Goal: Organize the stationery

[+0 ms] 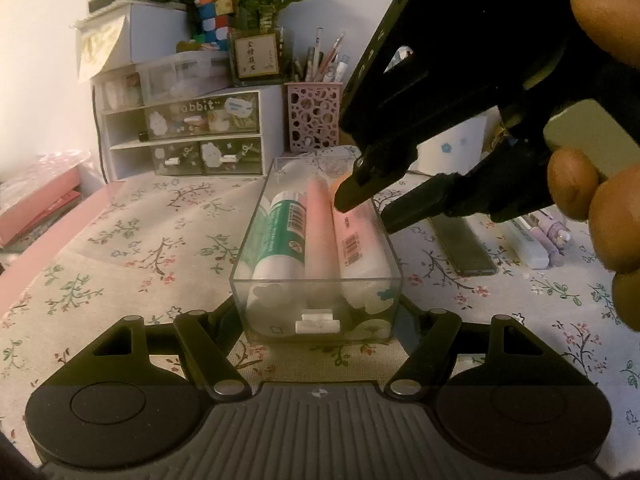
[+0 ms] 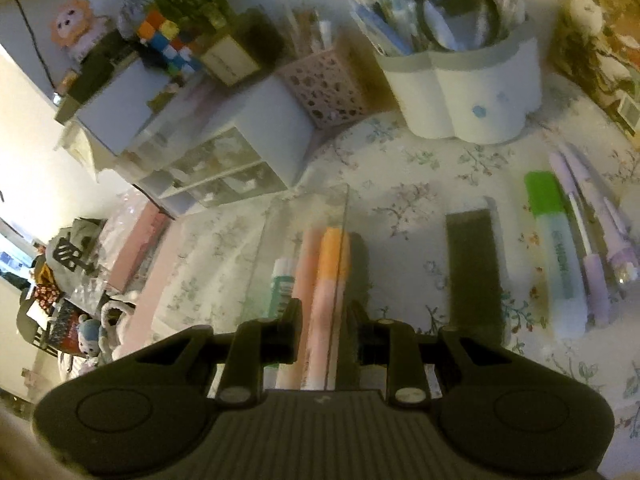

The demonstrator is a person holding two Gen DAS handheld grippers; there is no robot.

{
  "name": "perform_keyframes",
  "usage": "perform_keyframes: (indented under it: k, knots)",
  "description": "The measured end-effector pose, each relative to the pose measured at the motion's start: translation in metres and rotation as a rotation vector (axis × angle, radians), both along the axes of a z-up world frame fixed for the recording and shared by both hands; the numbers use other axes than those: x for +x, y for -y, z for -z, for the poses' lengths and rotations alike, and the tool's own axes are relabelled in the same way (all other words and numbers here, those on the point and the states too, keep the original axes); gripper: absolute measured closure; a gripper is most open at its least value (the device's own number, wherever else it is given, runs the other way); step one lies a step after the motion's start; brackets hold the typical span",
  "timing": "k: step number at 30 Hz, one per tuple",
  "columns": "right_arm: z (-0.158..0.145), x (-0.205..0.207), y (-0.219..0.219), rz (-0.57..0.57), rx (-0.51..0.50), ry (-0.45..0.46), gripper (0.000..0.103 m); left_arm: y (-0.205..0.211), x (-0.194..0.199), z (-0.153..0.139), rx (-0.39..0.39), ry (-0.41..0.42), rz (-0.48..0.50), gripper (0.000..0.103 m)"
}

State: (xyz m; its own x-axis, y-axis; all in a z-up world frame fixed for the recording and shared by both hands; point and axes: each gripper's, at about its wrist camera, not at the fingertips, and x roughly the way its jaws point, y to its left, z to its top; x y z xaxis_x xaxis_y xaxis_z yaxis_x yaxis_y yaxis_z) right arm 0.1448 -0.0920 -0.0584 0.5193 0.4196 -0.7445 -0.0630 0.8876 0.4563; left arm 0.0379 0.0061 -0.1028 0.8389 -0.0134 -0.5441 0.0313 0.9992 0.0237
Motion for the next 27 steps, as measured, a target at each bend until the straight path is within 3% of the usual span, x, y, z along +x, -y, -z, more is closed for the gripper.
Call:
perform_keyframes:
  k: [8,12,20,23,27]
  knots:
    - [-0.004,-0.004,-0.005,-0.04,-0.042,0.037,0.079,0.0,0.0,0.0,0.0,0.0,0.0,0.03]
    - [-0.009,-0.011,-0.015,-0.087,-0.115,0.096,0.079,0.0,0.0,0.0,0.0,0.0,0.0,0.03]
    - [-0.02,-0.01,-0.012,-0.166,-0.07,0.15,0.079,0.0,0.001,0.0,0.002,0.001,0.001,0.03]
    - [-0.033,0.011,-0.027,-0.25,-0.163,0.185,0.079,0.001,0.001,0.0,0.003,0.0,0.003,0.03]
    - [-0.029,0.063,-0.041,-0.392,-0.245,0.125,0.078,0.001,0.001,0.0,0.004,0.0,0.004,0.03]
